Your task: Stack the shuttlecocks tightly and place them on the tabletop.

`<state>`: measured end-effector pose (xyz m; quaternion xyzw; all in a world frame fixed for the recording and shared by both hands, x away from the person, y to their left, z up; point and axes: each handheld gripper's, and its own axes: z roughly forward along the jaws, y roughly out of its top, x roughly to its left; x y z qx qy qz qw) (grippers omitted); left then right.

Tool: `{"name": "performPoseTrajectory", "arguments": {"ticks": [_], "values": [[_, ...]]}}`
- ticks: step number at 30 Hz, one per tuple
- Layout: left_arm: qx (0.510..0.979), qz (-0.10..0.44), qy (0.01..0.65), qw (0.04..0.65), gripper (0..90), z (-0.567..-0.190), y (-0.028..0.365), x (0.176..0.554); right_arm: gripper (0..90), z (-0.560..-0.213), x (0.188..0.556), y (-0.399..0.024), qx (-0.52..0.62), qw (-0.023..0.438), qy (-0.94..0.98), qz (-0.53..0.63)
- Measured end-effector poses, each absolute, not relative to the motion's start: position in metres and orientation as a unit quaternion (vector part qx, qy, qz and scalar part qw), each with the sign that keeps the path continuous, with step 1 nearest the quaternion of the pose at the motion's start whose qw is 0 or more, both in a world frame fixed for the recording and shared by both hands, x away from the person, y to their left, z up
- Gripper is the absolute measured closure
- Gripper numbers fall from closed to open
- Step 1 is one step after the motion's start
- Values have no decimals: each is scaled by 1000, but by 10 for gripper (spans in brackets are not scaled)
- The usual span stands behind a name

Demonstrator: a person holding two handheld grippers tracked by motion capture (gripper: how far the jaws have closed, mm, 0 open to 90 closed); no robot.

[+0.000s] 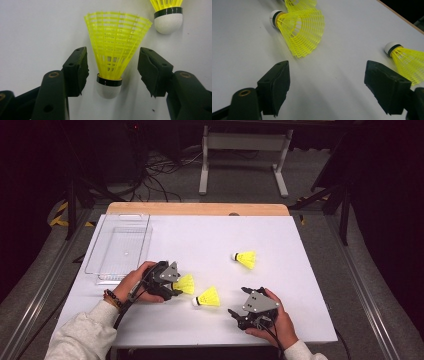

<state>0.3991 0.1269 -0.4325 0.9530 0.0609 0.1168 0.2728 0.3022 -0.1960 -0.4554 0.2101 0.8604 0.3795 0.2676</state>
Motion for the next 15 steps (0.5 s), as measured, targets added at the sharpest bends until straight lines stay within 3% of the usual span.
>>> {"name": "performPoseTrajectory", "arguments": {"ticks": [15], "values": [[916,181,64,352,284,-405,151,378,223,-454,304,-198,222,267,853,391]]}}
